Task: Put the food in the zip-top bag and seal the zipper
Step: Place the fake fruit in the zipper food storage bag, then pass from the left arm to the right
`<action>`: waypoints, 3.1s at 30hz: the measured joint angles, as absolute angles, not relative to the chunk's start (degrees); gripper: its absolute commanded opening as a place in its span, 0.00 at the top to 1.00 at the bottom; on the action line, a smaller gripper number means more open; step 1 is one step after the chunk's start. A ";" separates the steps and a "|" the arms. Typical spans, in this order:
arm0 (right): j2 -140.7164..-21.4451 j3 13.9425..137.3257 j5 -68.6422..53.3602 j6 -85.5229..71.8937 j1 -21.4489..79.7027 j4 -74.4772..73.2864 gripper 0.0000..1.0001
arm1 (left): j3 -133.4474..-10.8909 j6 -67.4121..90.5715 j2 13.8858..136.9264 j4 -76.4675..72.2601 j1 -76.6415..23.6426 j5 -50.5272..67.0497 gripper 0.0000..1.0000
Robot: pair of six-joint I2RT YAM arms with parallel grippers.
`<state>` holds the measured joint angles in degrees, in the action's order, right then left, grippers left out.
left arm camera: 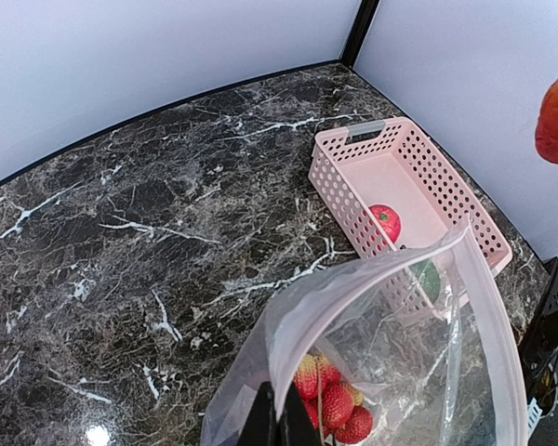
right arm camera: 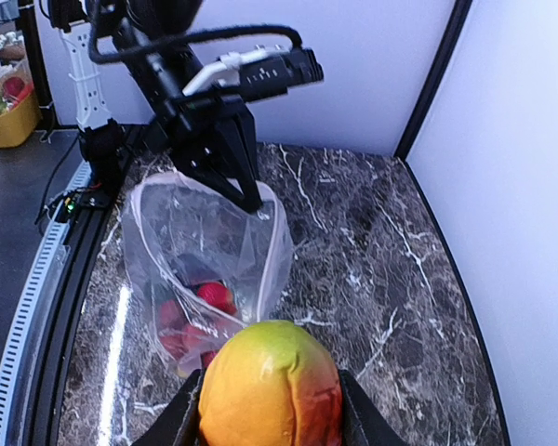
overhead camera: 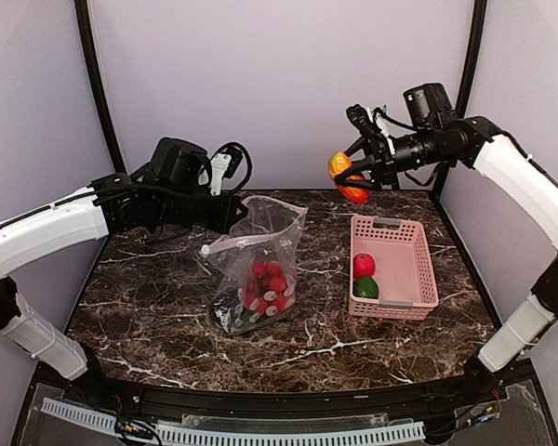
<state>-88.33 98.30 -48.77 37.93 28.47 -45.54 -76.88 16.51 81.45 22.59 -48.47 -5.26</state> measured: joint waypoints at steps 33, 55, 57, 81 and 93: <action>-97.47 102.87 -62.43 13.06 36.64 -21.15 0.68 | -78.43 20.53 81.49 22.83 -48.47 -4.23 0.99; -105.25 103.00 -64.71 9.93 40.36 -17.02 0.61 | -78.41 22.17 81.30 22.81 -48.47 -2.74 0.99; -105.82 103.13 -64.60 10.02 40.99 -17.04 0.56 | -78.41 22.24 81.08 22.81 -48.47 -2.63 0.99; -98.00 103.07 -50.39 32.53 46.33 -36.56 0.49 | -75.16 22.13 77.60 21.50 -48.47 -2.50 0.99; -99.26 103.46 -32.12 46.37 54.02 -48.51 0.62 | -75.16 20.03 76.93 21.87 -48.47 -2.55 0.69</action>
<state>-99.26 103.46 -32.12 46.37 54.02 -48.51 -75.16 20.03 76.93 21.87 -48.47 -2.55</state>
